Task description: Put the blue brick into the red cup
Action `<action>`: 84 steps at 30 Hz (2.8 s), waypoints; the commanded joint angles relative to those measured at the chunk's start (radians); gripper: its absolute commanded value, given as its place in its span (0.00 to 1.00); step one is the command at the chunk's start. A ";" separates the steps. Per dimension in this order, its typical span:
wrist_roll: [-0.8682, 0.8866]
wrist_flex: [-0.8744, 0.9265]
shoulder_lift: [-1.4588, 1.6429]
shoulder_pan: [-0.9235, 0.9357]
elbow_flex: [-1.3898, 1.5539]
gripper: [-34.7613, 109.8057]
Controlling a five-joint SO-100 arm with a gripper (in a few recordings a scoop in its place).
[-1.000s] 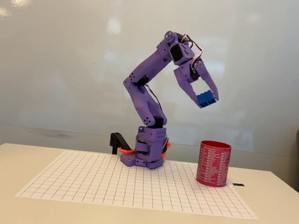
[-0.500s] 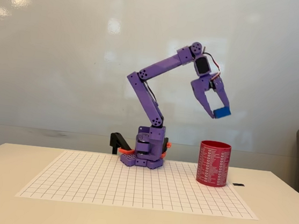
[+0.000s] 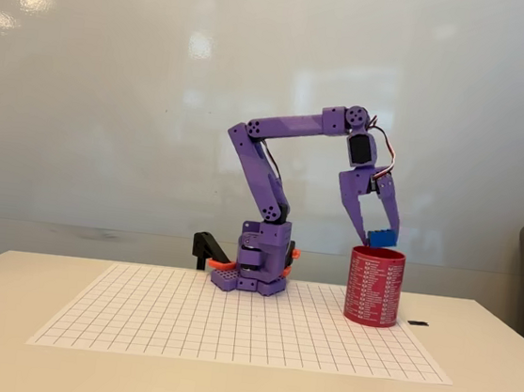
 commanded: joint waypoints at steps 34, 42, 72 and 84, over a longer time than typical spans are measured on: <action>-0.058 0.028 -0.015 0.009 0.012 0.24; 0.060 -0.086 -0.018 0.146 -0.130 0.24; 0.083 -0.393 0.784 1.387 -0.179 0.24; 0.083 -0.454 1.098 1.336 0.408 0.24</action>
